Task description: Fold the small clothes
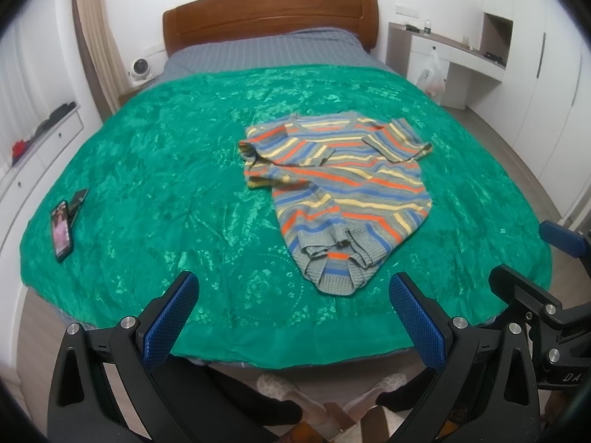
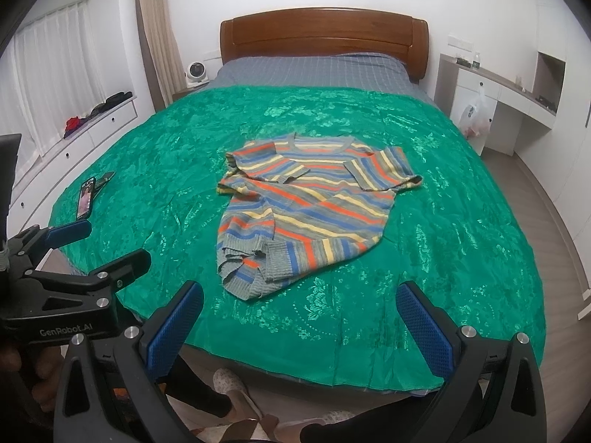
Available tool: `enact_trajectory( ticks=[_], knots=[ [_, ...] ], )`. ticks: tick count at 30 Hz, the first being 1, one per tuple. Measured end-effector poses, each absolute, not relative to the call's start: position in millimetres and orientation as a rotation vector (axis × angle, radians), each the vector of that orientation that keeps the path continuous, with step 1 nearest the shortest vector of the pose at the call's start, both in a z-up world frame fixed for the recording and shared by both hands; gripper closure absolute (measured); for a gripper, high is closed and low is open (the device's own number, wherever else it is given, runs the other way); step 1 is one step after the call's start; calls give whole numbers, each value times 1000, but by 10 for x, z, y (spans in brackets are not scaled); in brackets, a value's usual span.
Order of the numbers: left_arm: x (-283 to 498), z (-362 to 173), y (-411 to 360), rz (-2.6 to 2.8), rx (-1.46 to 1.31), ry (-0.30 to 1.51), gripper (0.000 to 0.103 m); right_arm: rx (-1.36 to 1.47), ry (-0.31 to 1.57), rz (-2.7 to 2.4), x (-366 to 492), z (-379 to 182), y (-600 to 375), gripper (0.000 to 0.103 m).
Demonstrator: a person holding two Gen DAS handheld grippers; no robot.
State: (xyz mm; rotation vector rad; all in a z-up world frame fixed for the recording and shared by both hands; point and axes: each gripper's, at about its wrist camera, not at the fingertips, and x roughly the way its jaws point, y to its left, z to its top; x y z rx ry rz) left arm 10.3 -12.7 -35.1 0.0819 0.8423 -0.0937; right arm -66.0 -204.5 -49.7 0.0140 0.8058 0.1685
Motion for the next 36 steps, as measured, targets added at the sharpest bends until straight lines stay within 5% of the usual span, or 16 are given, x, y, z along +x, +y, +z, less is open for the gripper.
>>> enact_trajectory(
  ticks=[14,22,30,34,36],
  knots=[
    [263,-494,464,29,6,890,0,2,816,76,-527,-568,-2367,0],
    [253,-754,657,55,-64,975,0,-32,968,195,-118,-1252,-2247,1],
    [161,-766,543,27,-36,977,0,-140,976,286,606,-2036,-1497,29],
    [148,-806,603,41,-26,988,0,-67,994,265,710,-2206,-1707,87],
    [138,-838,658,49,-28,991,0,30,974,248,510,-2020,-1996,89]
  ],
)
